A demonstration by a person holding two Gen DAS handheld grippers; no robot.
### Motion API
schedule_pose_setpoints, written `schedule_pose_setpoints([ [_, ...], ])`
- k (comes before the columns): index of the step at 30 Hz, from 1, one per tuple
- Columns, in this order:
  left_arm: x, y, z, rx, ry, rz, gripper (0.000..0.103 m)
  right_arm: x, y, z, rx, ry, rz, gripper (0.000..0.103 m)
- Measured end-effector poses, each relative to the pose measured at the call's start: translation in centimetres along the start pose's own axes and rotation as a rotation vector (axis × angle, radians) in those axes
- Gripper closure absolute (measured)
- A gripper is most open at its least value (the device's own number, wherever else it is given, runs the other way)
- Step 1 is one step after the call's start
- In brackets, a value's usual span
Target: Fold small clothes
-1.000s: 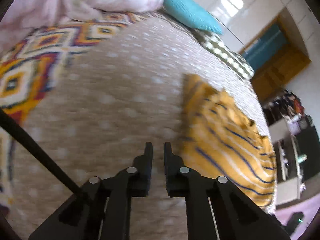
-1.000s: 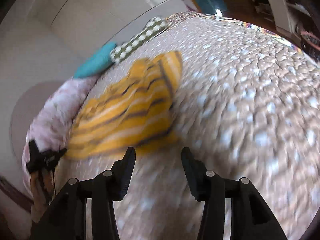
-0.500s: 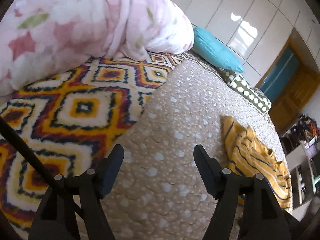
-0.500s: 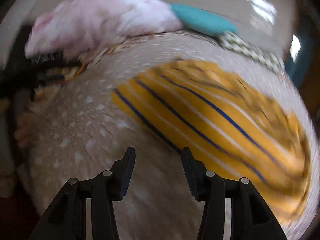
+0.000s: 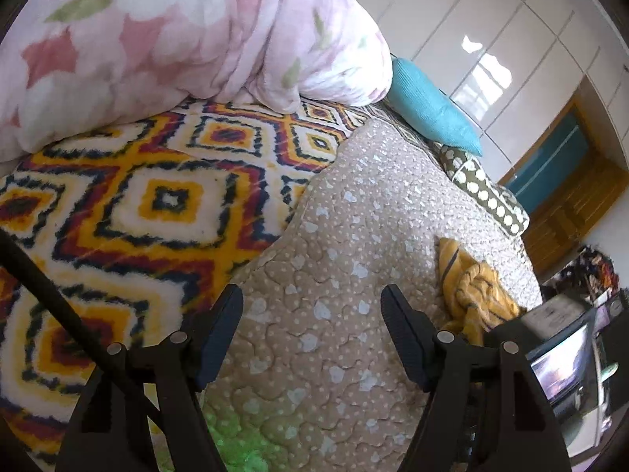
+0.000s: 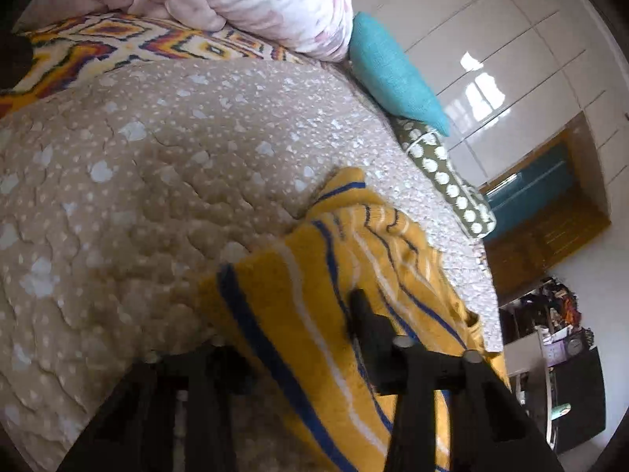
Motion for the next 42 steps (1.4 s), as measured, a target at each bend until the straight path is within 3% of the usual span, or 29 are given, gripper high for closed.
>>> schedule_pose_setpoints([
  [3, 0.4, -0.1, -0.8, -0.009, -0.043, 0.0, 0.032, -0.1, 1.6, -4.2, -0.132, -0.203, -0.026, 0.08],
  [6, 0.7, -0.2, -1.3, -0.012, -0.07, -0.007, 0.032, 2.0, 3.7, -12.8, -0.247, -0.522, -0.075, 0.082],
  [9, 1.0, 0.0, -2.0, -0.004, -0.077, -0.012, 0.032, 8.3, 4.6, -21.7, -0.304, -0.826, -0.095, 0.083],
  [12, 1.6, 0.2, -3.1, 0.01, -0.098, -0.013, 0.032, 17.1, 4.5, -28.2, -0.25, -1.04, -0.08, 0.083],
  [14, 2.3, 0.1, -4.5, 0.032, -0.125, -0.005, 0.03, 22.7, 3.1, -29.8, -0.234, -1.117, -0.022, 0.083],
  [16, 3.3, -0.2, -5.9, 0.054, -0.152, 0.015, 0.028, 26.8, 0.5, -29.2, -0.319, -1.183, 0.059, 0.083],
  [18, 5.0, -0.9, -8.0, 0.072, -0.195, 0.063, 0.028, 29.5, -0.9, -27.9, -0.441, -1.272, 0.058, 0.083],
  [22, 8.8, -1.3, -12.0, 0.114, -0.294, 0.159, 0.028, 29.6, -0.5, -27.3, -0.48, -1.264, -0.005, 0.084],
  [26, 13.1, -1.6, -16.6, 0.108, -0.459, 0.212, 0.021, 29.5, -0.9, -27.4, -0.515, -1.246, -0.045, 0.083],
  [30, 16.4, -2.7, -20.1, 0.11, -0.563, 0.265, 0.021, 31.9, -0.6, -27.7, -0.581, -1.275, -0.087, 0.083],
  [34, 18.2, -4.1, -21.2, 0.089, -0.587, 0.289, 0.018, 33.0, 0.6, -27.2, -0.571, -1.216, -0.09, 0.089],
  [38, 19.2, -4.5, -21.5, 0.04, -0.639, 0.253, 0.014, 33.5, 1.6, -26.8, -0.561, -1.158, -0.094, 0.091],
  [42, 19.3, -4.7, -21.3, 0.052, -0.634, 0.266, 0.007, 34.1, 3.3, -27.4, -0.614, -1.162, -0.156, 0.09],
])
Point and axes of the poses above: each gripper's, at about its wrist camera, not at the fingertips, and y roughly against the way its jaws point, z to its left, x to its underside, the point moved 8 cm from there along -y, roughly the way its jaws point, and after that the axes turned 2 degrees about x, right-handed, at the moved point
